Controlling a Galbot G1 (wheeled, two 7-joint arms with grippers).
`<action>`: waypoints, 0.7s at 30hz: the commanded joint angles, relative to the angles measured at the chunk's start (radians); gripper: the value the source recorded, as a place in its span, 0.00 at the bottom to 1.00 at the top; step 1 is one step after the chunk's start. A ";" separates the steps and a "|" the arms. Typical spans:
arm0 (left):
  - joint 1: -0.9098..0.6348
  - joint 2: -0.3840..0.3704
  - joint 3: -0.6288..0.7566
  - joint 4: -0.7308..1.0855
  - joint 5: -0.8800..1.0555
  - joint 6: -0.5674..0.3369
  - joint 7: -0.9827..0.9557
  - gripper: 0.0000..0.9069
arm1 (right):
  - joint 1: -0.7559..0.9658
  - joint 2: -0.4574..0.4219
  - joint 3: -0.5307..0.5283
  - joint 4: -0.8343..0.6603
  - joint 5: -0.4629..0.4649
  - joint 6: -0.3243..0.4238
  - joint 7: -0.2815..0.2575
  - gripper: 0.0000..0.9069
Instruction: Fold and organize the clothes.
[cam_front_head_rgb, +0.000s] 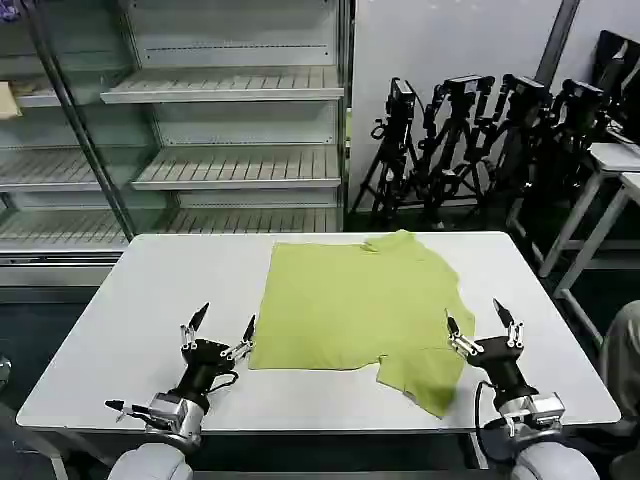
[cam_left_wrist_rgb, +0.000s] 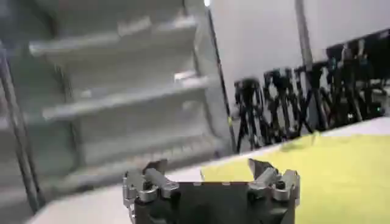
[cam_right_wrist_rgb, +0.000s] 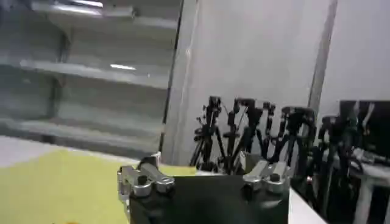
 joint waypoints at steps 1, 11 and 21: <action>-0.014 0.019 0.024 -0.047 -0.259 0.366 -0.062 1.00 | -0.203 -0.038 0.016 0.144 0.066 -0.156 0.012 1.00; 0.002 0.016 0.066 0.000 -0.291 0.371 -0.108 1.00 | -0.270 -0.012 0.003 0.155 0.049 -0.230 0.022 1.00; -0.014 0.017 0.075 0.037 -0.302 0.372 -0.151 1.00 | -0.261 0.010 -0.039 0.128 0.055 -0.247 0.024 1.00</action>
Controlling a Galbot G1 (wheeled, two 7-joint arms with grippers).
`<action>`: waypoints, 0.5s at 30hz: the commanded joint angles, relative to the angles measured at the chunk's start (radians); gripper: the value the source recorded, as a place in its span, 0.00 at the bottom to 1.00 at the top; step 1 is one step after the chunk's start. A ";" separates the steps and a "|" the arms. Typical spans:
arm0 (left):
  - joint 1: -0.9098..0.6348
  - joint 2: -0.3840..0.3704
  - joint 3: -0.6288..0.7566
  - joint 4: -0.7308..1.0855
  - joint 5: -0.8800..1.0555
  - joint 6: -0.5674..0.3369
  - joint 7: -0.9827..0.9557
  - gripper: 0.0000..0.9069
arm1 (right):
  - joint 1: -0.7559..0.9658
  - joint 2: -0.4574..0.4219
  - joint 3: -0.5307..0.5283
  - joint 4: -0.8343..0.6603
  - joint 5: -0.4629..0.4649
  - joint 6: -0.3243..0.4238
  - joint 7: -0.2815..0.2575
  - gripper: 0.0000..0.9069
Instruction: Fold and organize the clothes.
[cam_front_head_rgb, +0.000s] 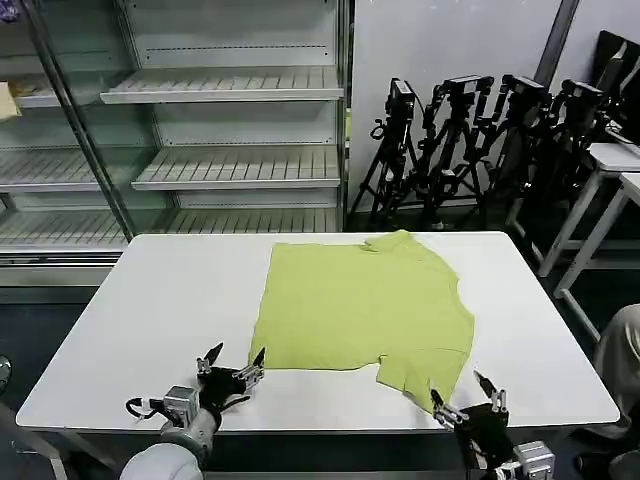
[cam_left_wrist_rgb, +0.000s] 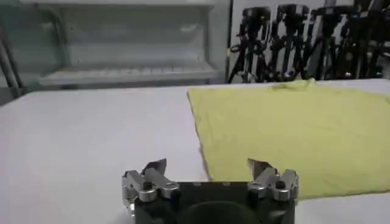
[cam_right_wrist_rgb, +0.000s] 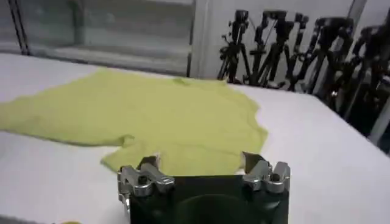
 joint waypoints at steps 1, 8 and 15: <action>-0.002 0.003 0.021 0.027 -0.051 0.058 -0.040 1.00 | -0.039 0.006 -0.018 0.011 0.009 -0.047 0.006 1.00; -0.007 0.004 0.031 0.054 -0.038 0.057 -0.036 1.00 | -0.022 0.019 -0.036 -0.001 0.014 -0.045 0.027 1.00; -0.027 0.008 0.023 0.086 -0.037 0.057 -0.033 0.67 | -0.016 0.023 -0.038 -0.006 0.046 -0.066 0.045 0.29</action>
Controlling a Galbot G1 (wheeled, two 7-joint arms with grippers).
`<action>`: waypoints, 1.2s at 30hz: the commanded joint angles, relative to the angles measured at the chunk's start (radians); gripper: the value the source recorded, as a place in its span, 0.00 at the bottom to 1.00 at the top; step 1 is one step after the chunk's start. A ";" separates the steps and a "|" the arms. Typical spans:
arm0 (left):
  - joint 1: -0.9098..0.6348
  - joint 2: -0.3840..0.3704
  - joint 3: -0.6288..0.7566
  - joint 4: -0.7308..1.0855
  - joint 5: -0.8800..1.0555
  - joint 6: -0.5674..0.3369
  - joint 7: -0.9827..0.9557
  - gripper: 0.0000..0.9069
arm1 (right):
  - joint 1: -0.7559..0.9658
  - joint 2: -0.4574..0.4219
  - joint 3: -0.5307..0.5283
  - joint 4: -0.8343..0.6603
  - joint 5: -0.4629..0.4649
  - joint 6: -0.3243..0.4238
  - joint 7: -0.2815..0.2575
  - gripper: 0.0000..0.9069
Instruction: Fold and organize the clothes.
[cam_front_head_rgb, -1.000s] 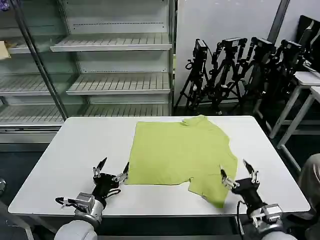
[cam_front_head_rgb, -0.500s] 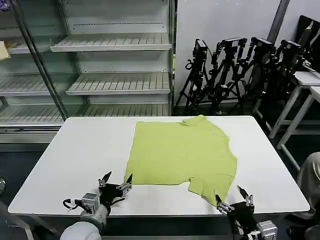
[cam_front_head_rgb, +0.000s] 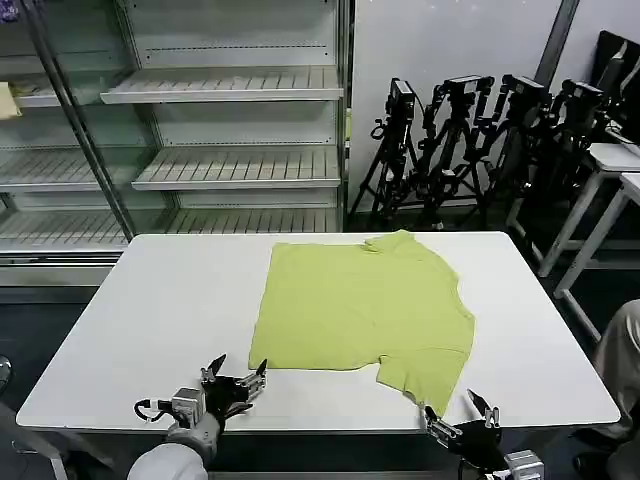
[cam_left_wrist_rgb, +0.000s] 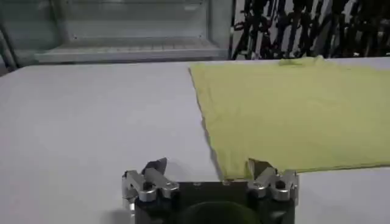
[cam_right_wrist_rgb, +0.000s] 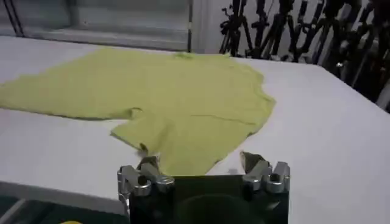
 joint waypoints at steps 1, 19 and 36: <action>-0.014 0.003 0.002 0.037 -0.010 0.015 -0.006 0.39 | -0.005 0.003 -0.008 0.001 0.019 -0.021 0.010 0.11; -0.006 -0.007 0.015 0.029 -0.006 0.015 0.027 0.01 | 0.035 -0.003 -0.030 -0.015 0.080 -0.043 0.015 0.00; -0.060 -0.018 0.013 0.015 0.002 0.013 0.049 0.01 | 0.109 -0.014 -0.020 -0.009 0.028 -0.002 0.006 0.00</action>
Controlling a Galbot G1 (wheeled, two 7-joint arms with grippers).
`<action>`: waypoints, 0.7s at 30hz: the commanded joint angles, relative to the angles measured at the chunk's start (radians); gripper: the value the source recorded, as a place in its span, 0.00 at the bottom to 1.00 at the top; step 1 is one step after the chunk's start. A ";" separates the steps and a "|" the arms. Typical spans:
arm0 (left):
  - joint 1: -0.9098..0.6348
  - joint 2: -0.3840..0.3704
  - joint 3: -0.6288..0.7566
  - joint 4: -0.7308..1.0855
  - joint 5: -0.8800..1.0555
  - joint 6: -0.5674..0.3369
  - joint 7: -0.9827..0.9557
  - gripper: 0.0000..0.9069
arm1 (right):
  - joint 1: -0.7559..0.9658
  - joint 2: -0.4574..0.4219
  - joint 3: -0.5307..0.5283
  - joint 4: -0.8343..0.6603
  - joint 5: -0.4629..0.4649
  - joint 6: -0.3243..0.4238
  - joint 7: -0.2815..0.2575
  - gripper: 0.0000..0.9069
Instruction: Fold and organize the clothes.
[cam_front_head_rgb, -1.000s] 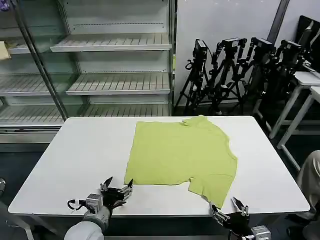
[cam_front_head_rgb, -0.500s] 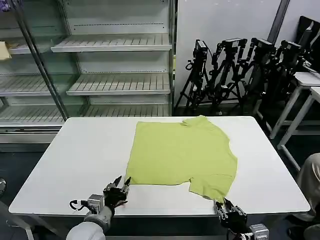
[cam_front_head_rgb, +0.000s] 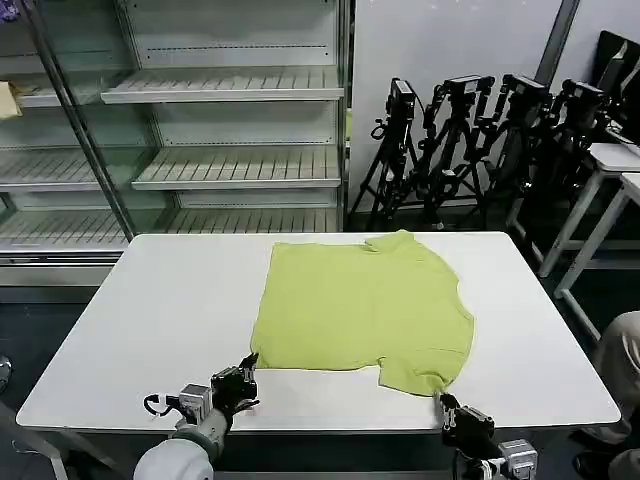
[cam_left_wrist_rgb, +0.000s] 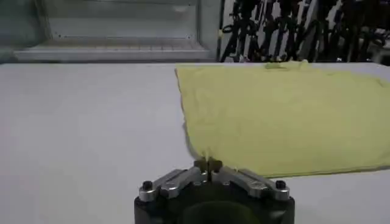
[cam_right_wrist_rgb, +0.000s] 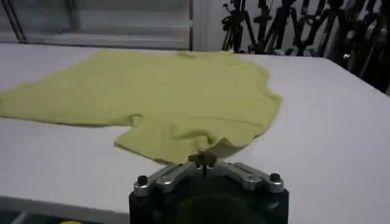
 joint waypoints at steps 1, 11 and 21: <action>-0.039 -0.003 -0.003 -0.003 -0.002 -0.003 0.003 0.01 | 0.044 -0.002 0.001 0.004 -0.009 0.006 -0.001 0.00; -0.178 -0.007 -0.015 0.030 -0.047 -0.001 0.011 0.01 | 0.293 -0.012 -0.003 -0.070 0.038 -0.055 -0.001 0.00; -0.303 -0.001 0.033 0.154 -0.095 -0.001 0.009 0.01 | 0.566 0.000 -0.108 -0.250 0.096 -0.115 -0.004 0.00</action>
